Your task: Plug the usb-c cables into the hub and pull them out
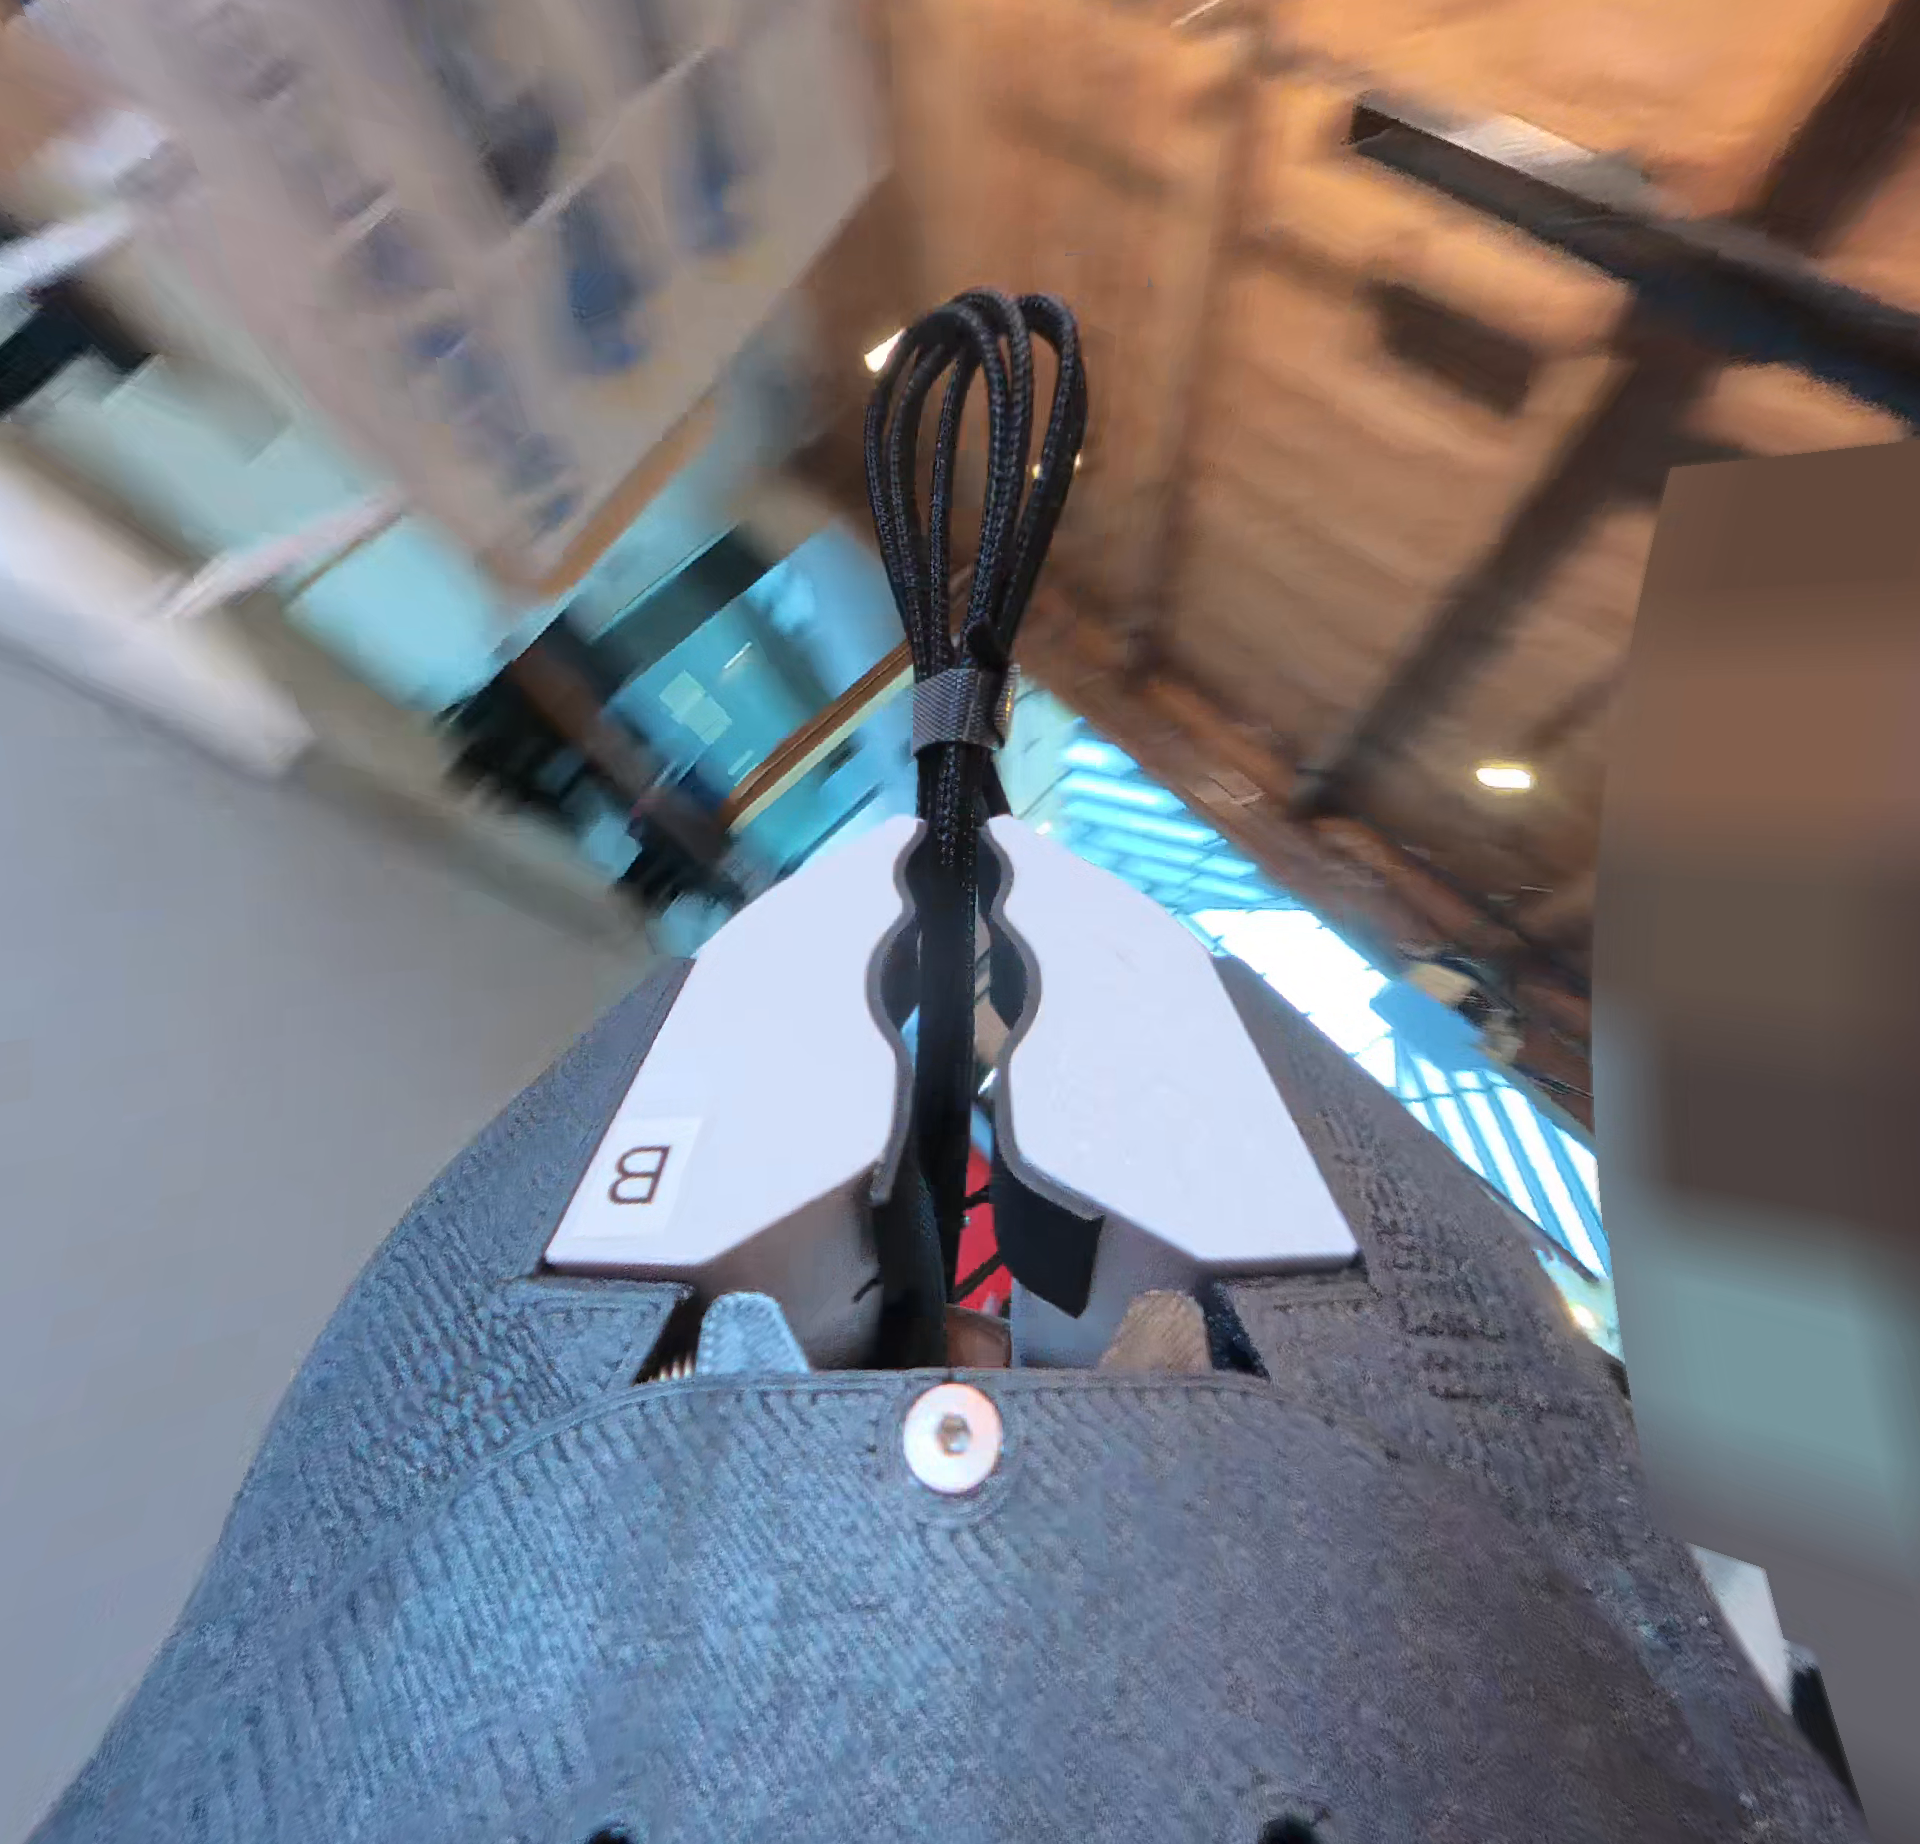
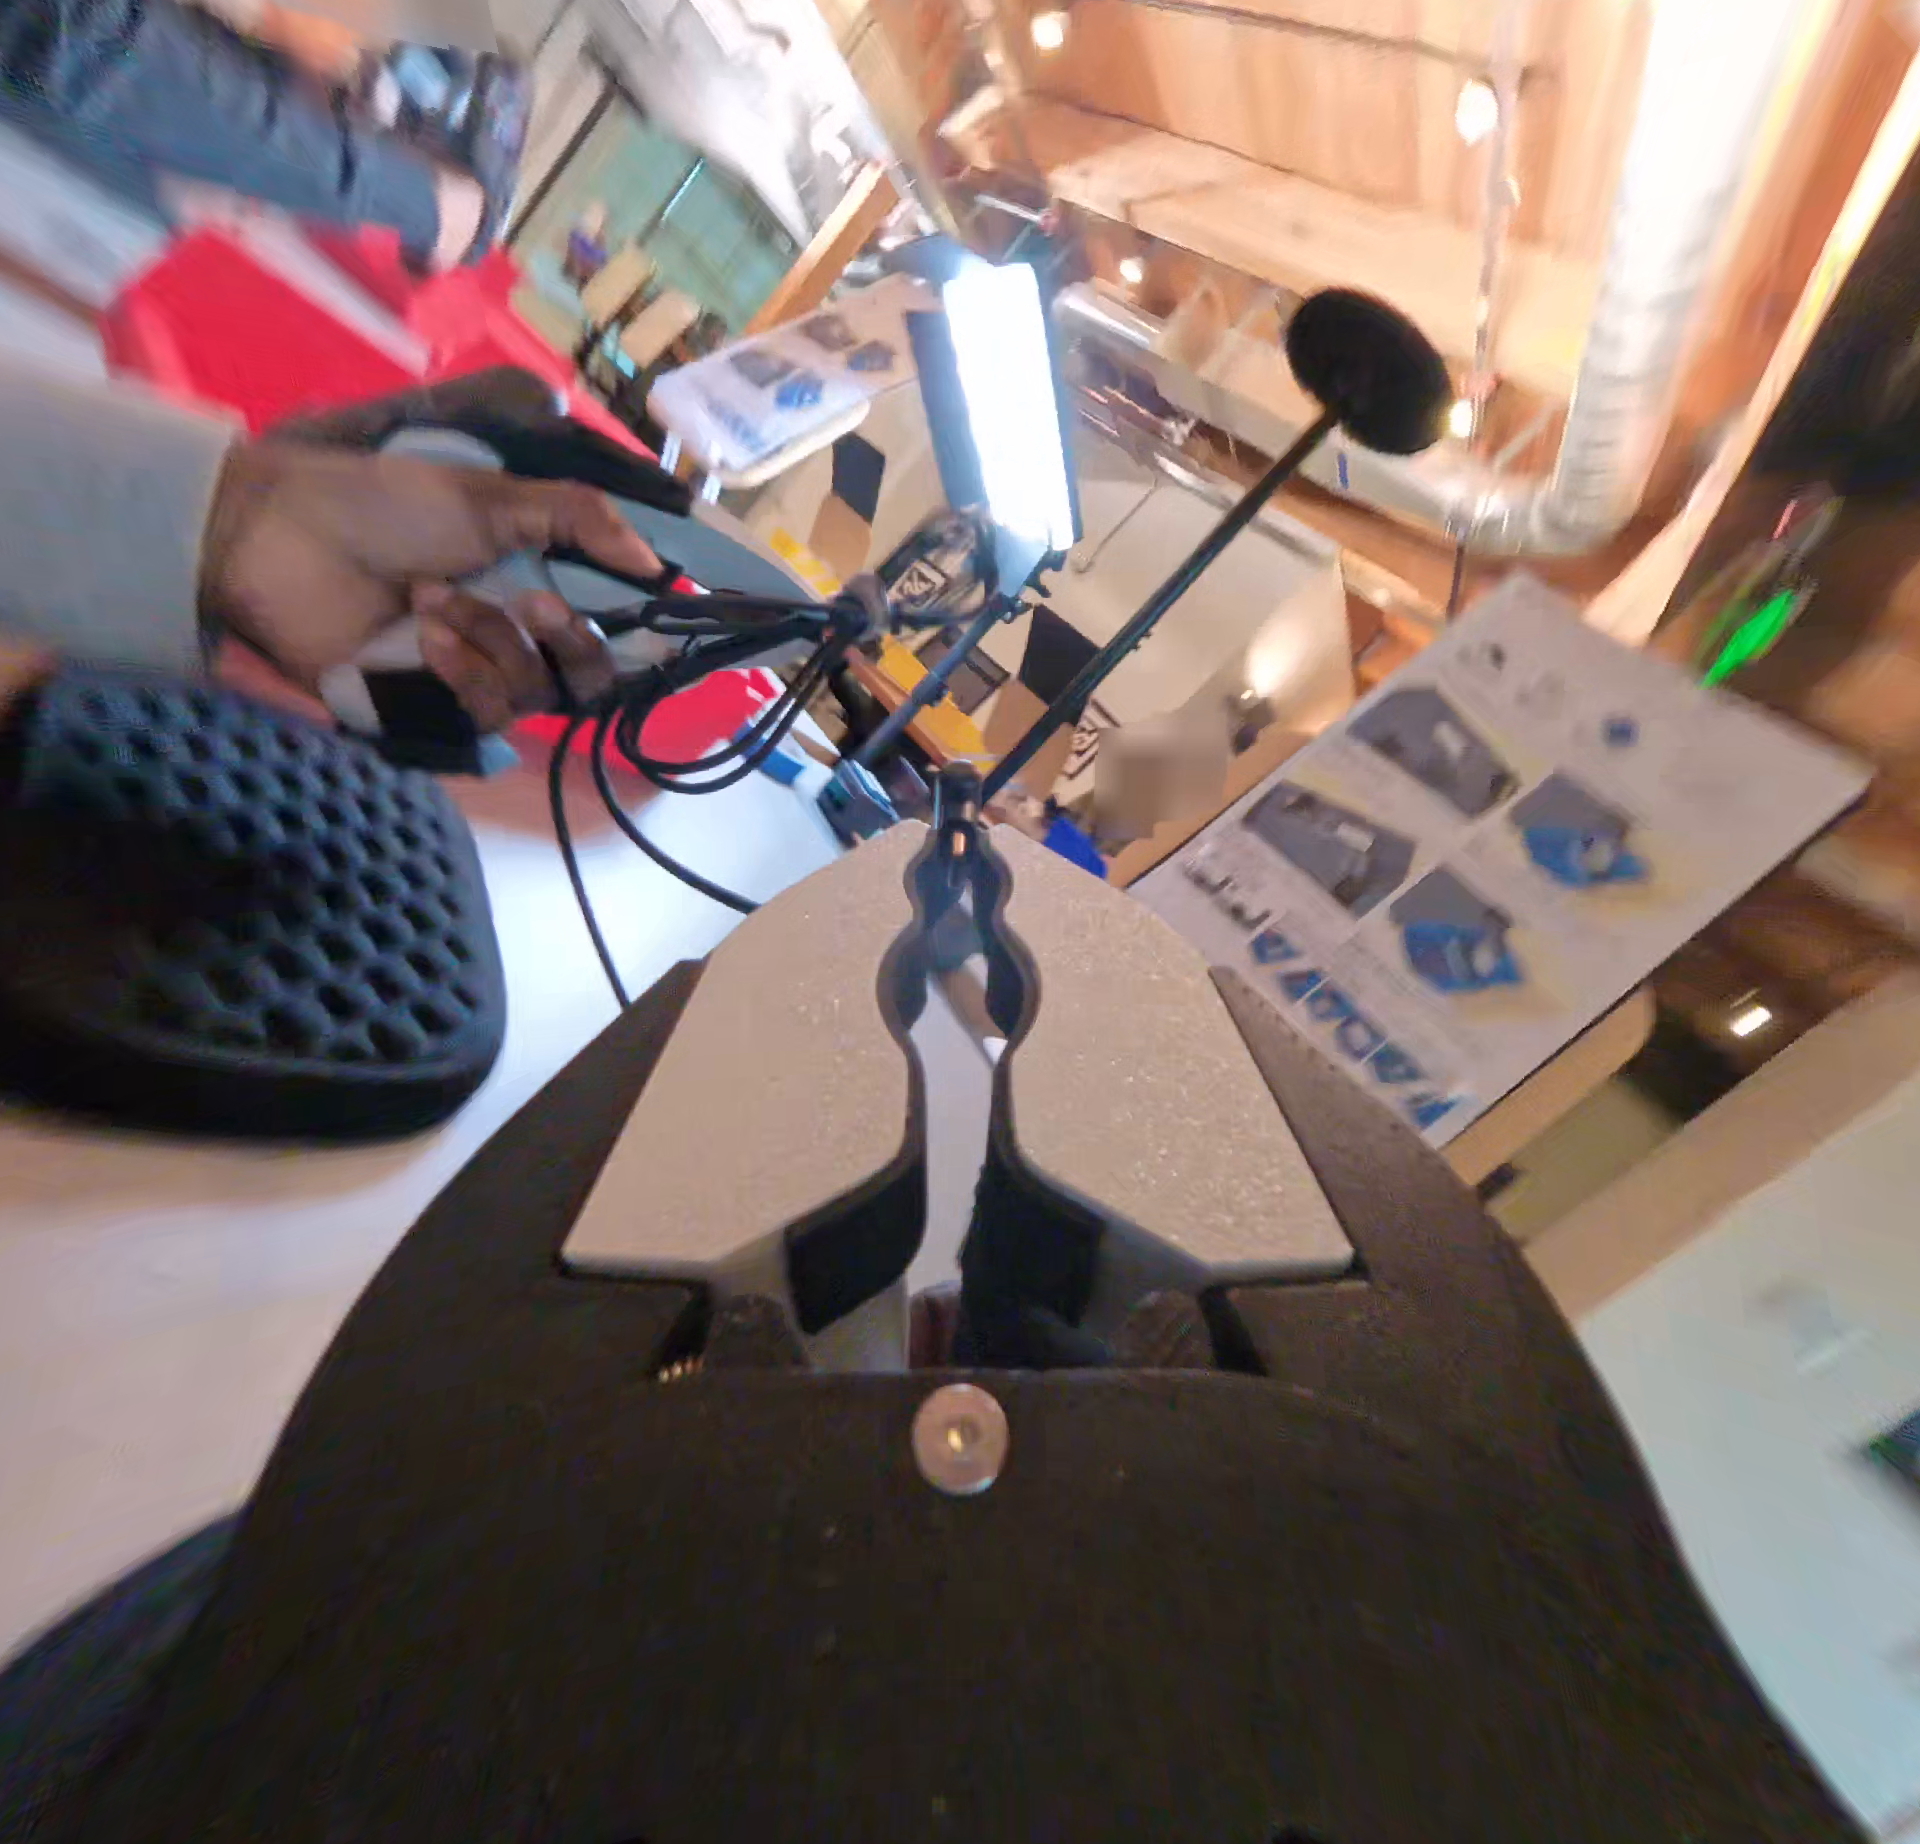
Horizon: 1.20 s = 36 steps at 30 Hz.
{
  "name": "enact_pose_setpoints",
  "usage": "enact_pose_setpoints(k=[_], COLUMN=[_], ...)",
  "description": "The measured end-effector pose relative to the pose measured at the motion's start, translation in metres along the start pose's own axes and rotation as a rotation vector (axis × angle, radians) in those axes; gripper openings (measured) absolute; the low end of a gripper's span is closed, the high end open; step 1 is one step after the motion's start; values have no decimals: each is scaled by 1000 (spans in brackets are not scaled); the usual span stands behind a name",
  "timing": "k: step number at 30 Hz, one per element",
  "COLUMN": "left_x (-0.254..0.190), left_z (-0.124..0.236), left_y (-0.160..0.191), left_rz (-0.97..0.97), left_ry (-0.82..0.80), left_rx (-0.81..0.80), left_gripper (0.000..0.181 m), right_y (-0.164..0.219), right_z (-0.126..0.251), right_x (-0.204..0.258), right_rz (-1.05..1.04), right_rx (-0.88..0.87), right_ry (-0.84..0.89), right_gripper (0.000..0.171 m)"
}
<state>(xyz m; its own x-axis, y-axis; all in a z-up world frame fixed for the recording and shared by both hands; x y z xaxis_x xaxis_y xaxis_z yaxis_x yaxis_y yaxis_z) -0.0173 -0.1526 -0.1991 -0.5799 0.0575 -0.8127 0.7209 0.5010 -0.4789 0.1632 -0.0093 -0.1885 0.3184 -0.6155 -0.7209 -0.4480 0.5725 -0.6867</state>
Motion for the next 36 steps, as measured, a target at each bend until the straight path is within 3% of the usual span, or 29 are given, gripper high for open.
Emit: enact_pose_setpoints(k=[4, 5, 9, 14, 17, 20, 26, 31, 33, 36], left_x=[16, 13, 4, -20, -12, 11, -1, -9, -25, -52], left_z=[13, 18, 39, 58, 68, 84, 111, 123, 116, 90], left_y=[18, 20, 31, 75, 78, 57, 9, -22, -24, 21], left_rz=[-10, -35, -112, 10, 69, -166, -898, -1392, -1345, -765], left_ry=[-167, -182, -308, -253, -307, -537, -865, -1119, -1020, -562], left_rx=[166, 192, 294, 547, 563, 509, 355, 445, 377, 441], left_gripper=[17, 30, 50, 51, 50, 52, 55, 55, 54, 47], right_y=[1, 2, 5, 5, 10, 16, 28, 42, 45, 40], right_z=[-8, -9, -12, -13, -12, -11, -9, -9, -9, -10], right_x=[20, 24, 36, 50, 61, 64, 71, 70, 67, 70], right_rz=[326, 397, 641, 817, 906, 946, 945, 939, 930, 935], right_rx=[72, 82, 99, 51, 34, 29, 33, 64, 72, 38], right_ry=[-41, -58, -112, -219, -286, -321, -372, -388, -378, -382], right_gripper=[5, 5, 5, 5, 5, 5, 5, 5, 5, 6])
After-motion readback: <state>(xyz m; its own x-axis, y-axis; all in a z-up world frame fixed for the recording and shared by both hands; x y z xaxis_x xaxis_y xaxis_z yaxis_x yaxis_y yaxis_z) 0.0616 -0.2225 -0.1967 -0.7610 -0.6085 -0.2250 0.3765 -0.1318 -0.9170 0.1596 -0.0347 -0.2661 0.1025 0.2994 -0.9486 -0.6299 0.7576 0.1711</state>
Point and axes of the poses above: each gripper's, where its closed fingertips meet, z back along the fingers, y out of its underside, x = y × z across the jaws, the point moved 5 cm from there along z, back along the fingers, and after that the axes turned 12 degrees about -y, right-handed, at the moved point
